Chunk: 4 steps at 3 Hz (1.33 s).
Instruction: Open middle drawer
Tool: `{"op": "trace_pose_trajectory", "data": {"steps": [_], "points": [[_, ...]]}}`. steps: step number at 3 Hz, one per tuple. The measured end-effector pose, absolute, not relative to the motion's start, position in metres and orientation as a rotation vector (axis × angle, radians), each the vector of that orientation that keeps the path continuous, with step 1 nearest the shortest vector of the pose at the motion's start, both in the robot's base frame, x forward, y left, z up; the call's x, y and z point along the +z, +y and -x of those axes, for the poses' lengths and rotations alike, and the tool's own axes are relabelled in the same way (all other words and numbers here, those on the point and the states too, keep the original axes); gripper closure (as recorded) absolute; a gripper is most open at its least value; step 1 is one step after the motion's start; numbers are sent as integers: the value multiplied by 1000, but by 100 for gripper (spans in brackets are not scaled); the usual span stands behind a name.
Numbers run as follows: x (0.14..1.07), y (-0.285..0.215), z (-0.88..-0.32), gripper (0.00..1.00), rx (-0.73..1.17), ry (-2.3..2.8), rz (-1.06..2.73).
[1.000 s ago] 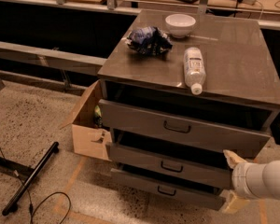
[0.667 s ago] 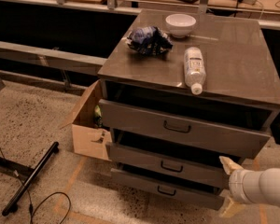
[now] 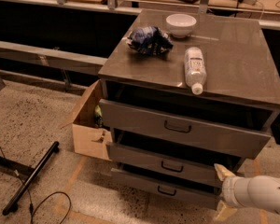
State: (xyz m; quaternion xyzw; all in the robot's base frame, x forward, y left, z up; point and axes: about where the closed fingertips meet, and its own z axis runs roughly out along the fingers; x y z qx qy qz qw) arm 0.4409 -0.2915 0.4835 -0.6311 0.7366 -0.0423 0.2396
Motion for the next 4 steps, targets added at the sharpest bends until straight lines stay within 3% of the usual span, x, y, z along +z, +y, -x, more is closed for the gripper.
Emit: {"op": "trace_pose_trajectory", "data": {"steps": [4], "points": [[416, -286, -492, 0, -84, 2025, 1744]]}}
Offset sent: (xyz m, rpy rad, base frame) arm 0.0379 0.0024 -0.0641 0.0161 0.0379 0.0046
